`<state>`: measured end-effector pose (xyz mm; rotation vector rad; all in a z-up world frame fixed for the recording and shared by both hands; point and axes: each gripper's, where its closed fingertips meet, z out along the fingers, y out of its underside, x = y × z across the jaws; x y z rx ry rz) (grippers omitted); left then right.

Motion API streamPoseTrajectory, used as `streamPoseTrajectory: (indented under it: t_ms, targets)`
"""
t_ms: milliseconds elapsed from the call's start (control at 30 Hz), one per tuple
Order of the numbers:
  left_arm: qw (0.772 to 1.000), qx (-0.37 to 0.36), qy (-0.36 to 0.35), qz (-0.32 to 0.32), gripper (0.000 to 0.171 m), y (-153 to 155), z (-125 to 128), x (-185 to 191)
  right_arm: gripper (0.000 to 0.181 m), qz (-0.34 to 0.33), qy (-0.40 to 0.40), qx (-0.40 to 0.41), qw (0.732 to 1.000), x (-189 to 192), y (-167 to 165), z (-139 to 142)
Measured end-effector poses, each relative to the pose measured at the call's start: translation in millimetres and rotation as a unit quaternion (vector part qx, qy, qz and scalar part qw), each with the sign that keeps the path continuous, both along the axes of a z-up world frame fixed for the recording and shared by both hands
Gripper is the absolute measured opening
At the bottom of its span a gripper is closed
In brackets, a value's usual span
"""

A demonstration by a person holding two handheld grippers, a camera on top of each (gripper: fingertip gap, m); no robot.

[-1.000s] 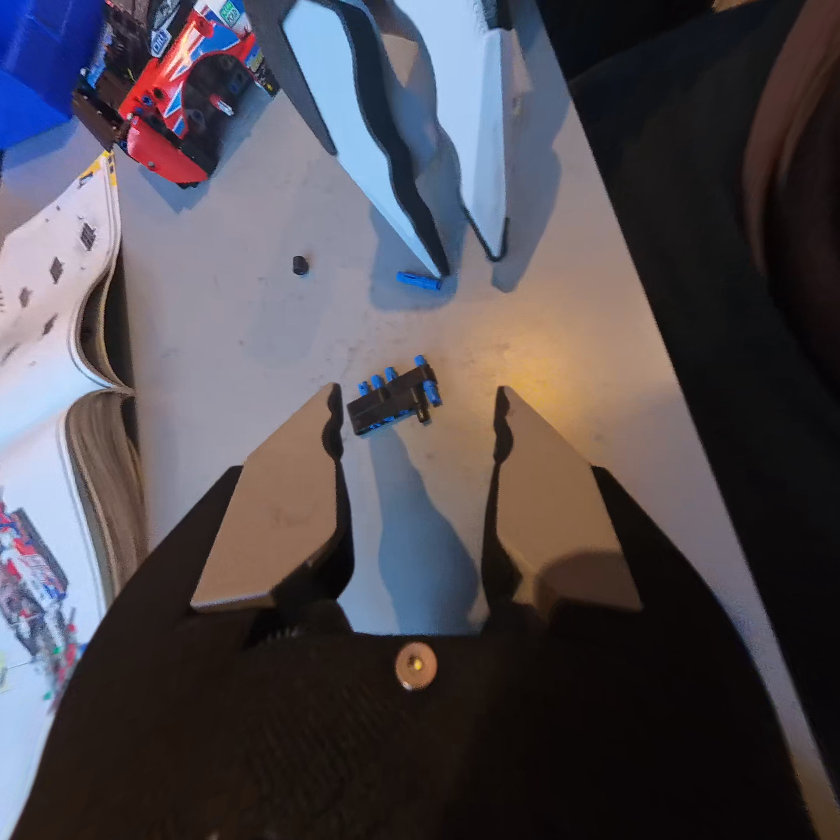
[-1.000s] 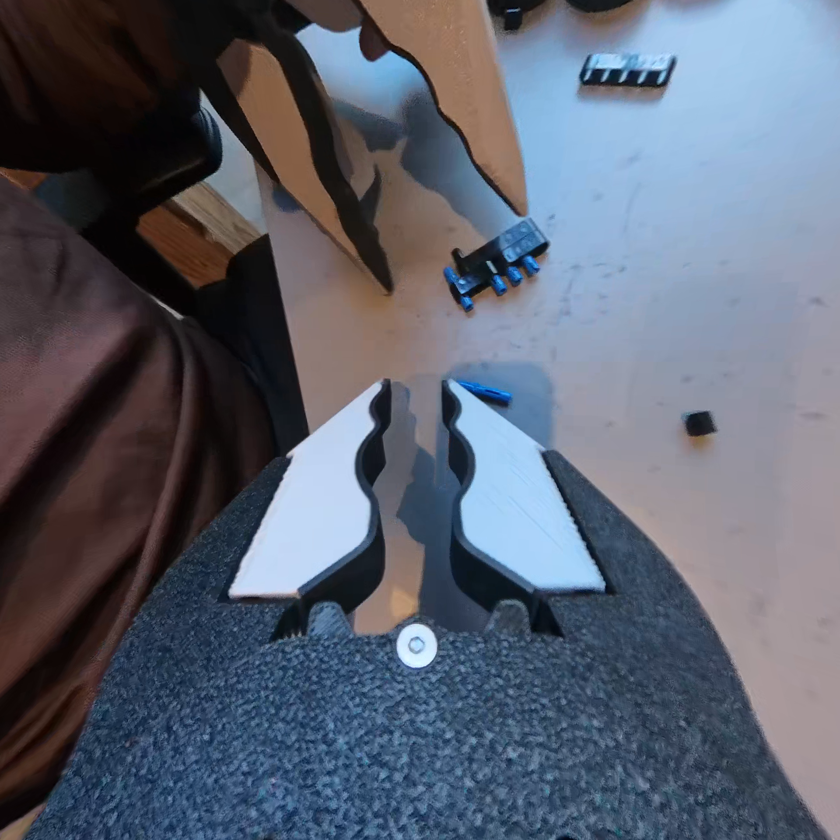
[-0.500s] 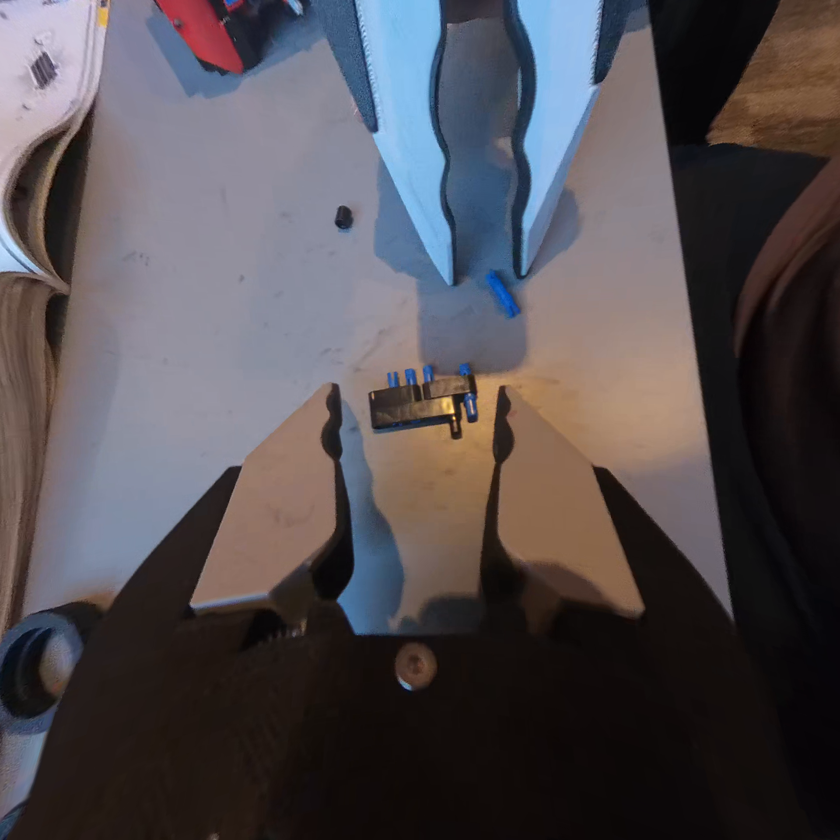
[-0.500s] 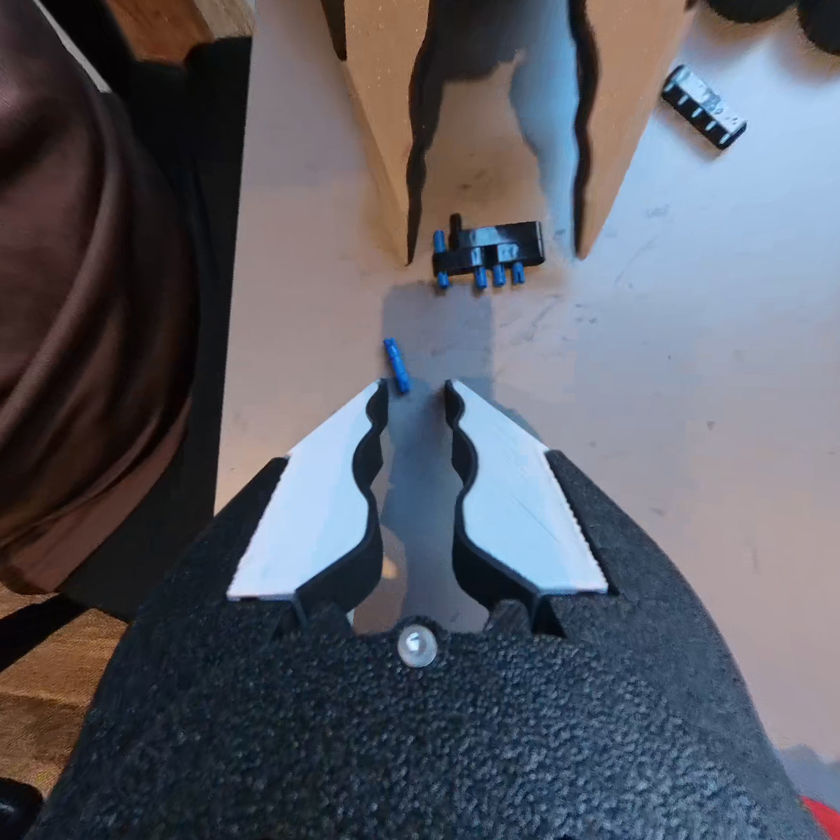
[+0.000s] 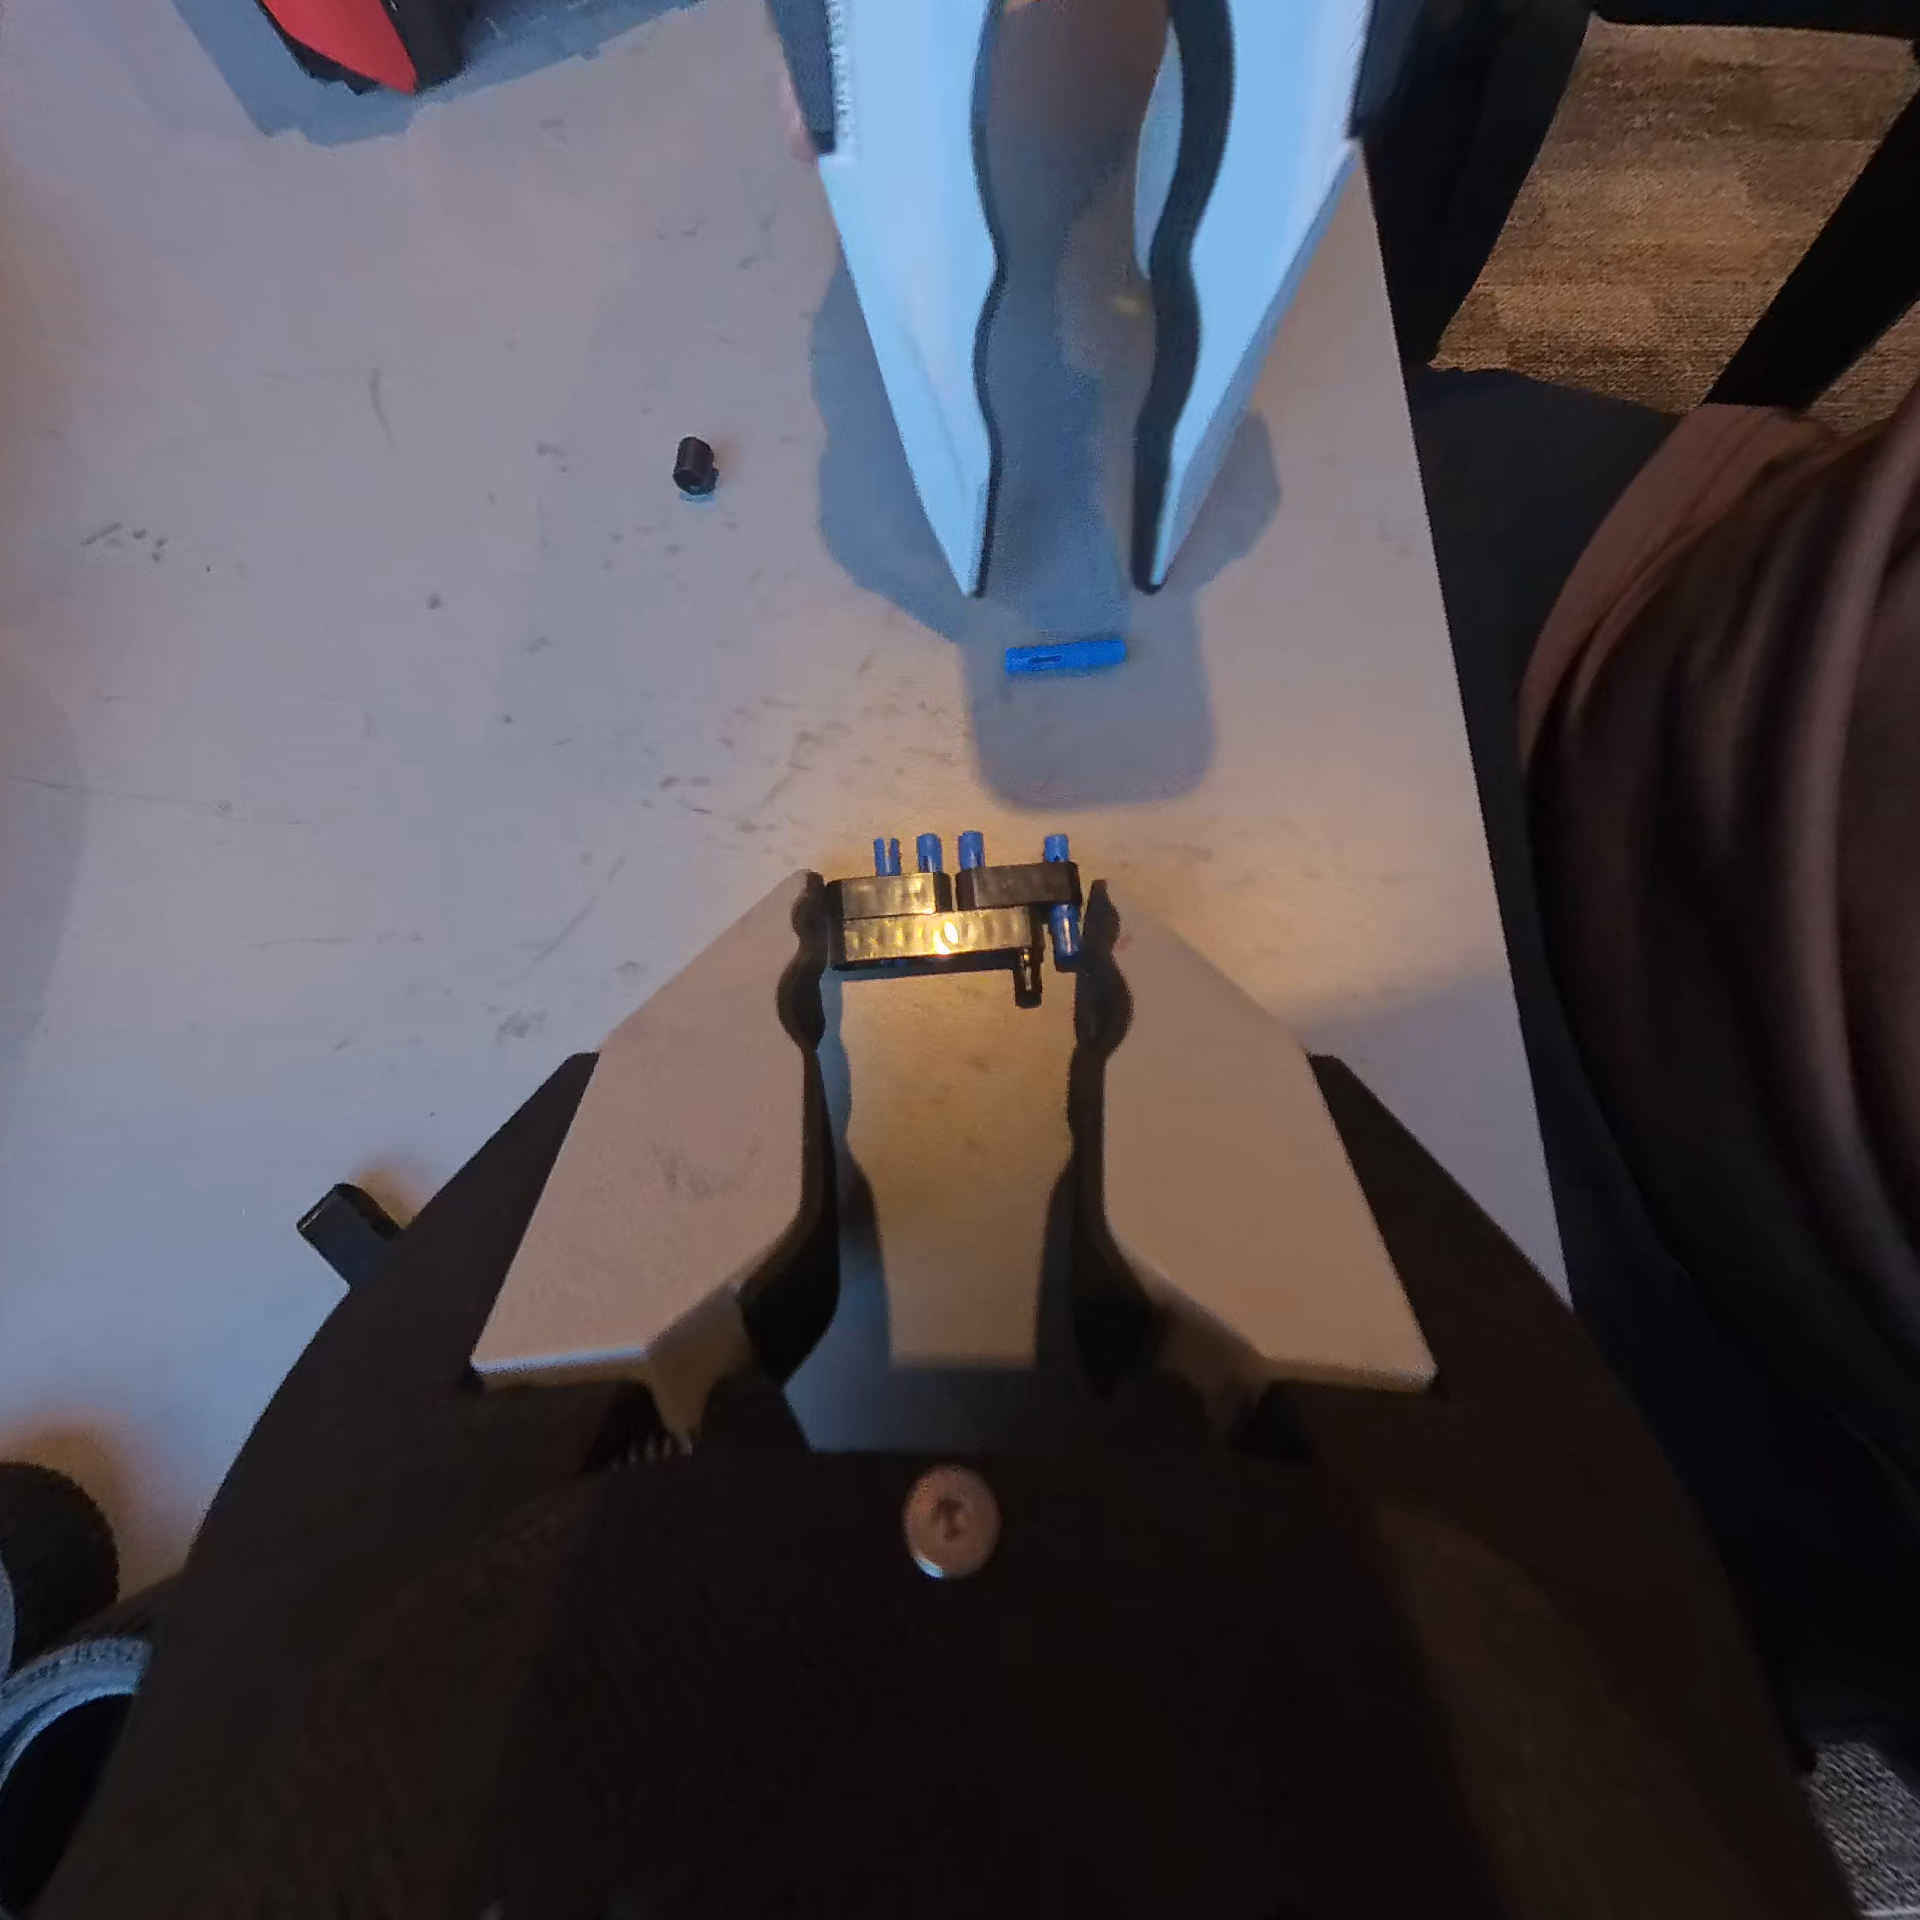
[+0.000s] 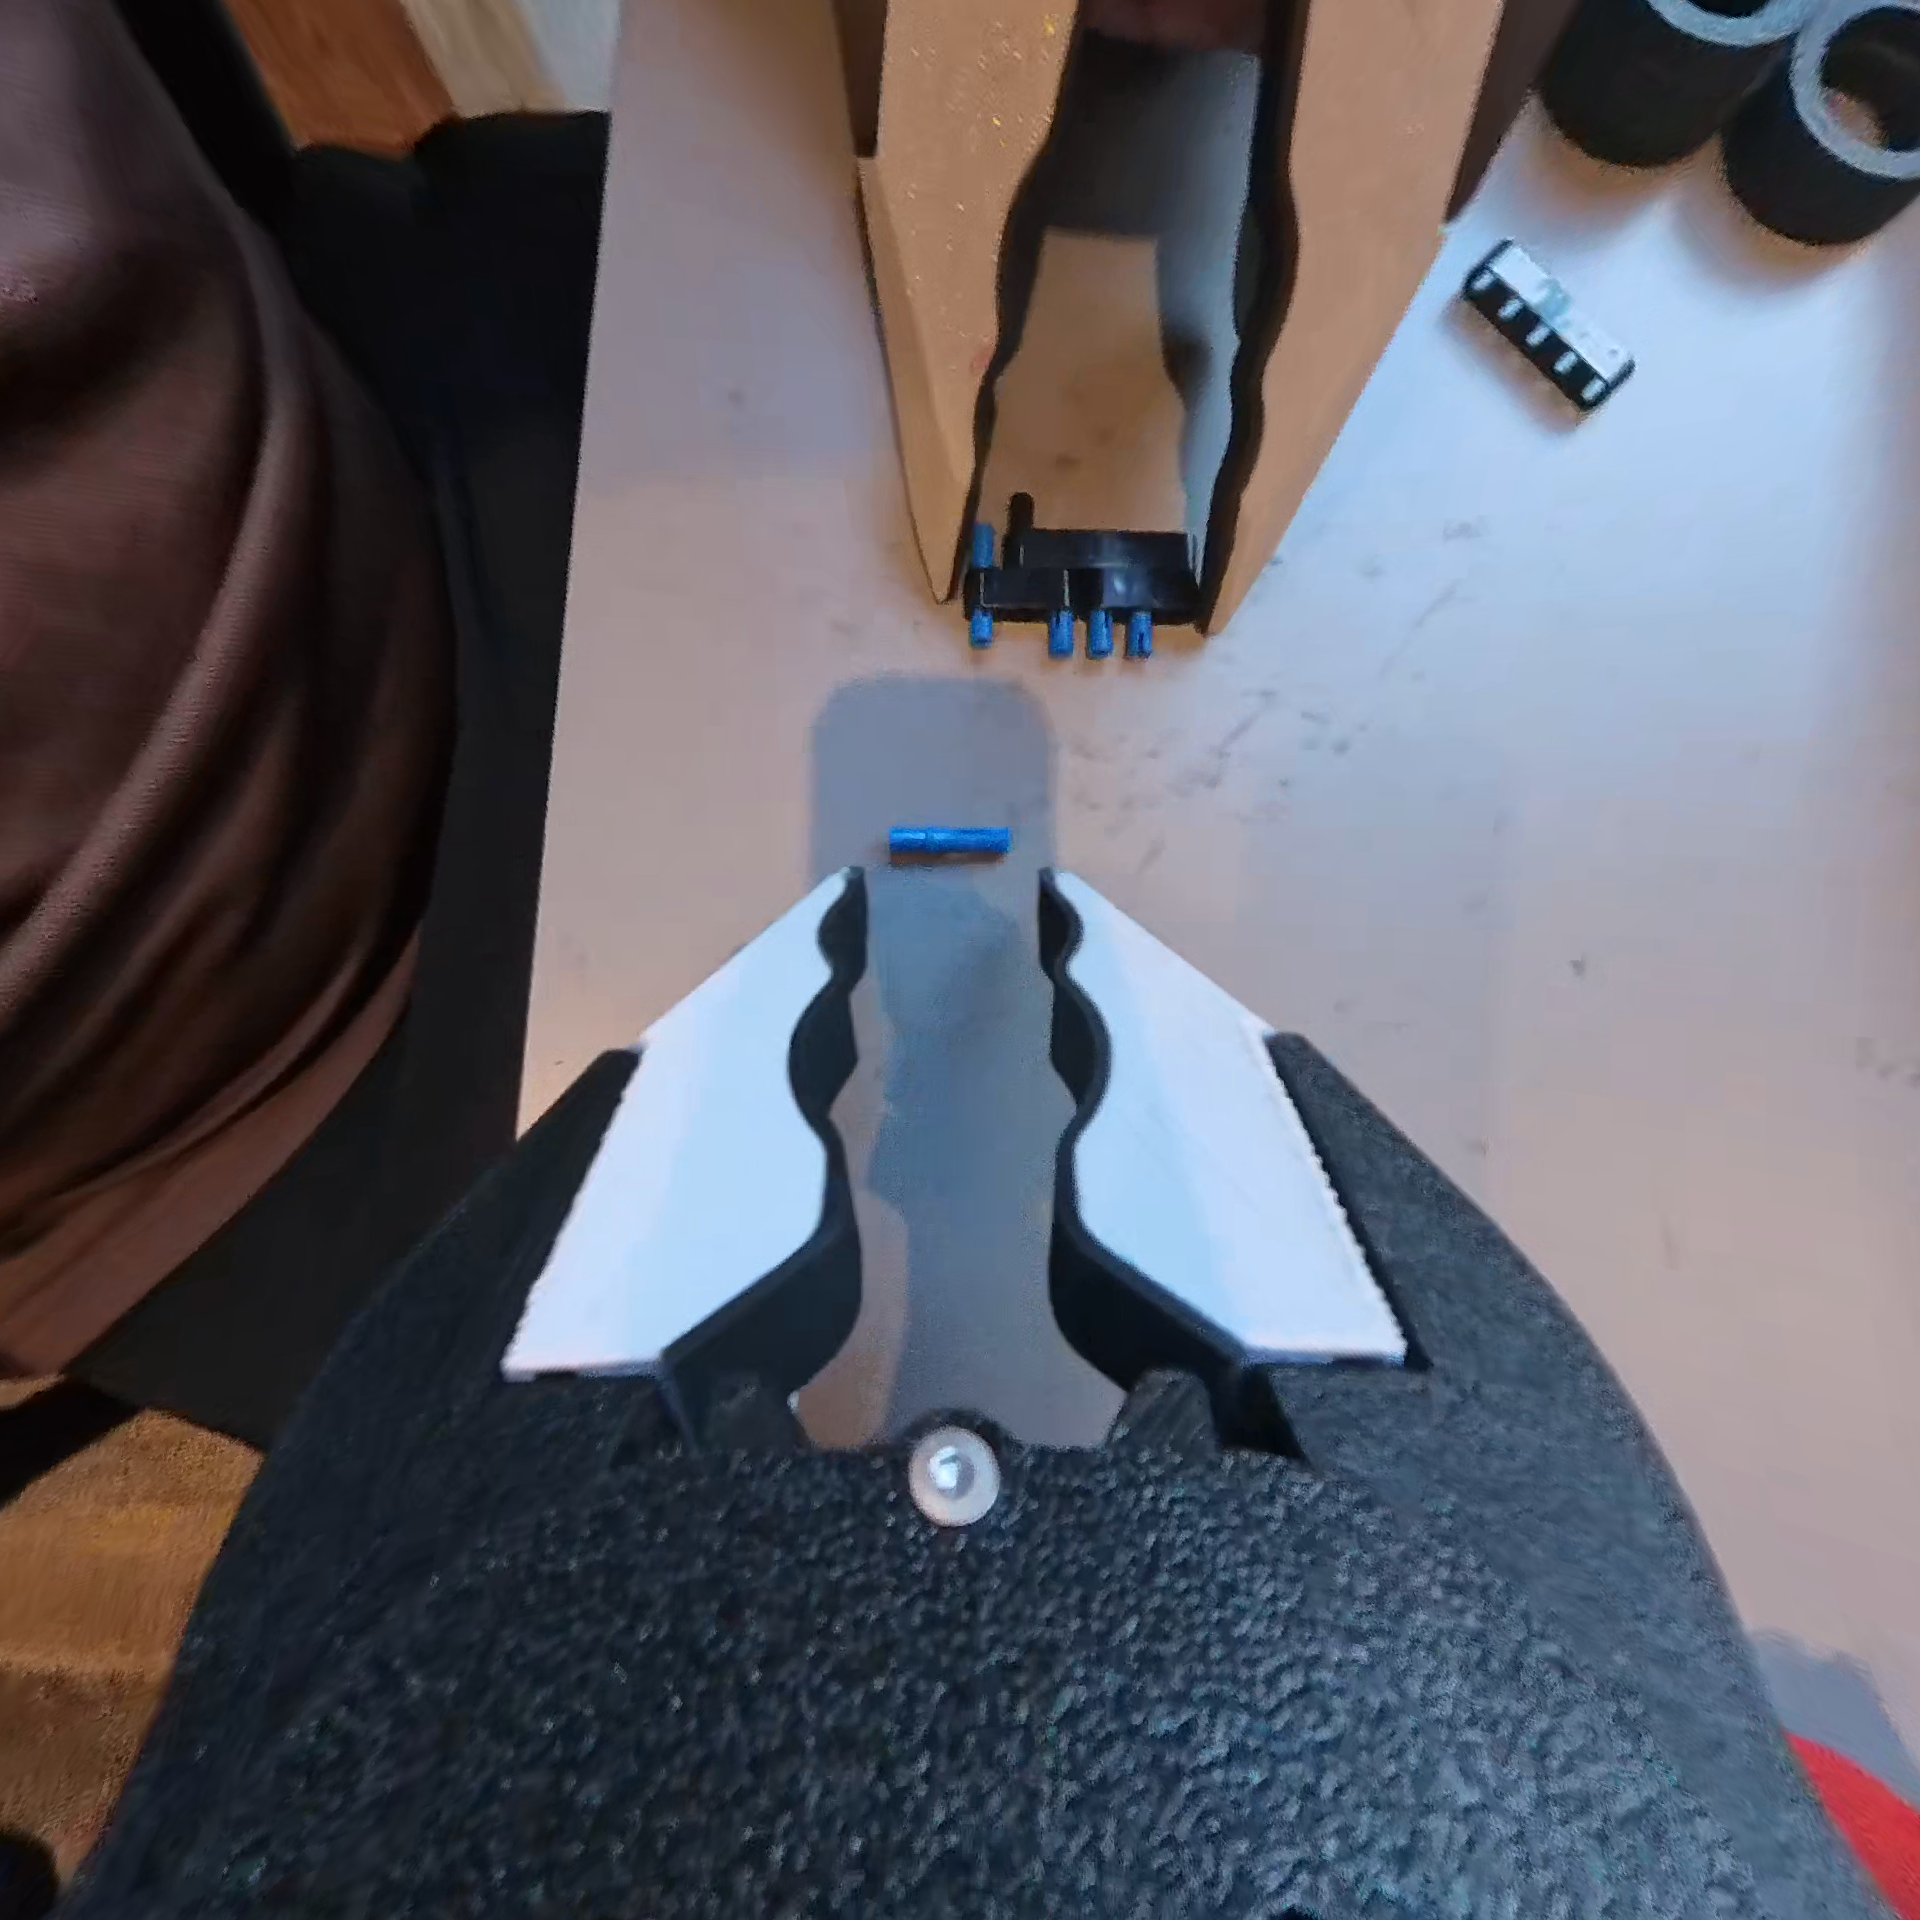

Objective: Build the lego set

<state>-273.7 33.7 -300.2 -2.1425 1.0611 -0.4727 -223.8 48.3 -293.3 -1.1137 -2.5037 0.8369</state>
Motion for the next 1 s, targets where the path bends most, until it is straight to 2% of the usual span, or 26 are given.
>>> streamPoseTrajectory:
  t_ms: [167, 233, 300, 500, 633, 733, 867, 1000]
  targets:
    - [1.0, 0.0, -0.001, -0.002, 0.047, 1, 0, 1, 0.036, 0.081, -0.07, 0.03, 0.994, -1, -4, -8]
    - [1.0, 0.001, 0.0, -0.002, 0.047, 1, 0, 1, 0.025, 0.086, -0.08, 0.033, 0.992, -5, -2, -8]
    - [1.0, 0.002, 0.0, 0.001, 0.046, 1, 0, 2, 0.024, 0.076, -0.084, 0.029, 0.993, -8, -2, -8]
    - [1.0, 0.002, 0.003, 0.014, 0.046, 2, 0, 2, 0.024, -0.015, -0.051, -0.02, 0.998, -18, -2, -8]
    - [0.997, 0.056, 0.054, 0.003, 0.046, 4, 4, 6, 0.024, -0.112, -0.031, -0.079, 0.99, -21, -1, -7]
    - [0.985, 0.129, 0.113, -0.011, 0.032, 9, 7, 17, 0.024, -0.184, -0.026, -0.124, 0.975, -24, 7, -5]
    - [0.962, 0.208, 0.175, -0.031, 0.0, 14, 7, 30, 0.024, -0.231, -0.039, -0.237, 0.943, -26, 5, 10]
    - [0.951, 0.249, 0.185, -0.003, 0.0, 24, 14, 30, 0.024, -0.243, -0.032, -0.302, 0.921, -26, 3, 23]
